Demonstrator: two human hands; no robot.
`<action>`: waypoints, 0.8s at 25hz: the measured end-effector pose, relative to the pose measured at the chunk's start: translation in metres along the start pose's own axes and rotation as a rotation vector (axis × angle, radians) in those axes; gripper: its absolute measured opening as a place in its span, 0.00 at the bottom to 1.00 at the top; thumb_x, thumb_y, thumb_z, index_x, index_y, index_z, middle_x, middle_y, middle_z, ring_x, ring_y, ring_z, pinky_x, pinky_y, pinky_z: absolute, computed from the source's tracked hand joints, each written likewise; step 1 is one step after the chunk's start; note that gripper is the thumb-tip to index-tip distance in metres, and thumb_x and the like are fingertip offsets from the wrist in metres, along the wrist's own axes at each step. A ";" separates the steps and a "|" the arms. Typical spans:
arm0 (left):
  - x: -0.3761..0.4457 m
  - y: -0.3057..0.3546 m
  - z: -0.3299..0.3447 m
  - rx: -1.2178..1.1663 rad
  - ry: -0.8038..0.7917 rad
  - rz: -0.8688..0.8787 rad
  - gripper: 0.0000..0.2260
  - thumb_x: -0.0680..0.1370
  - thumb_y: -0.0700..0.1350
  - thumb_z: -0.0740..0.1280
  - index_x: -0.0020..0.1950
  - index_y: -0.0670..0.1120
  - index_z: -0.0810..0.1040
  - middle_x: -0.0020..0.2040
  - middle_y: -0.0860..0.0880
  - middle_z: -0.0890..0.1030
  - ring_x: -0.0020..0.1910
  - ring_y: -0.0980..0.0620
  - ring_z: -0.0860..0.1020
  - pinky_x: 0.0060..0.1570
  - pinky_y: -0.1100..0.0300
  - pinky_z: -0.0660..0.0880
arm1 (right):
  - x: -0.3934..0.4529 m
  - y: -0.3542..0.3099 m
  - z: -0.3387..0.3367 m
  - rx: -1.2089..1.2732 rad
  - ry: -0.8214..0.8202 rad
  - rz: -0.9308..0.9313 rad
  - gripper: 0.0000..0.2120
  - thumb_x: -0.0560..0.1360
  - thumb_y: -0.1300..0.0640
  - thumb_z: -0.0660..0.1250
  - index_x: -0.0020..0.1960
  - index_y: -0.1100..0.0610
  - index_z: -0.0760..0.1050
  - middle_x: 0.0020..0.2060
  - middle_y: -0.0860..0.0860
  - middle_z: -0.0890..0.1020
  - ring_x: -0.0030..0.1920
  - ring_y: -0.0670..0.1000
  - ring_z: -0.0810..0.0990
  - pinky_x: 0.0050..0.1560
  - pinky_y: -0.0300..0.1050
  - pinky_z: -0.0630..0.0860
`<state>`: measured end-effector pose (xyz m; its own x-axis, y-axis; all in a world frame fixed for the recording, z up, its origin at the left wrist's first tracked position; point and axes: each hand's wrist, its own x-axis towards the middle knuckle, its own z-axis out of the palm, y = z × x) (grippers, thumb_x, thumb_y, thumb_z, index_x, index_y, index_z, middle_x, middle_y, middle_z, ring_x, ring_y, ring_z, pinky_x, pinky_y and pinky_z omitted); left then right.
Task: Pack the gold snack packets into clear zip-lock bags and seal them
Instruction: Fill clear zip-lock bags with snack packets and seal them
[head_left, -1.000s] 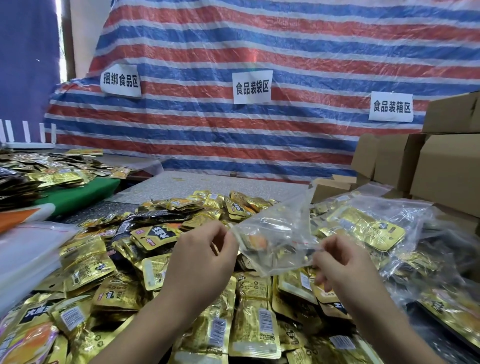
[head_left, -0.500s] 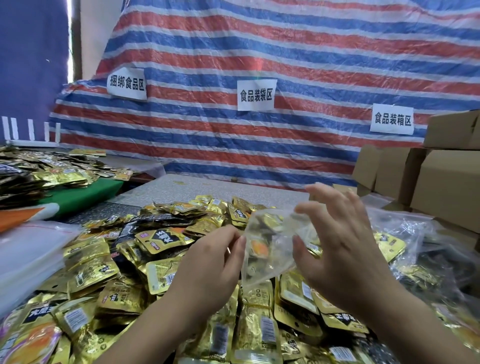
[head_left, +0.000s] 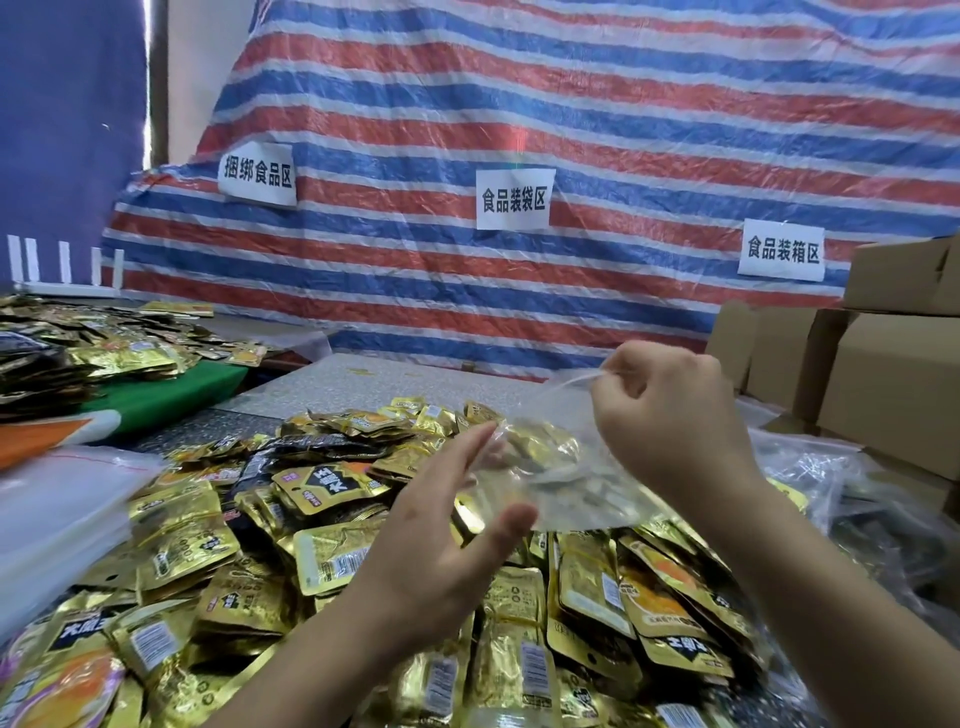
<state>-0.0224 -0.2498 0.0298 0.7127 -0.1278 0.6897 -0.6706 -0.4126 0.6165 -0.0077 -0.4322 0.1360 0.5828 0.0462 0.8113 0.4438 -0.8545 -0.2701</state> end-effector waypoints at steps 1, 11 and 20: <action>0.000 0.001 0.001 -0.001 0.026 -0.009 0.26 0.68 0.79 0.50 0.64 0.76 0.57 0.64 0.69 0.72 0.63 0.72 0.69 0.59 0.64 0.70 | 0.004 -0.002 -0.003 0.048 0.011 0.043 0.10 0.74 0.60 0.63 0.36 0.54 0.78 0.27 0.48 0.78 0.28 0.49 0.74 0.28 0.44 0.70; 0.056 0.058 -0.046 -0.596 0.297 -0.127 0.16 0.75 0.60 0.63 0.39 0.52 0.84 0.32 0.50 0.81 0.23 0.57 0.74 0.23 0.63 0.72 | 0.037 -0.018 -0.052 0.603 -0.329 0.459 0.09 0.77 0.61 0.60 0.42 0.63 0.76 0.27 0.52 0.83 0.21 0.48 0.77 0.27 0.43 0.70; 0.056 0.006 -0.040 -0.623 -0.024 -0.780 0.18 0.82 0.54 0.60 0.55 0.41 0.82 0.34 0.47 0.74 0.28 0.53 0.69 0.26 0.60 0.67 | 0.000 0.024 -0.005 0.553 -0.779 0.729 0.14 0.79 0.49 0.60 0.43 0.58 0.74 0.27 0.50 0.75 0.24 0.46 0.71 0.25 0.38 0.67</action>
<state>0.0055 -0.2235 0.0870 0.9990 -0.0437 0.0031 0.0037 0.1567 0.9876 -0.0001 -0.4555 0.1320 0.9887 0.1078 -0.1046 -0.0403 -0.4807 -0.8760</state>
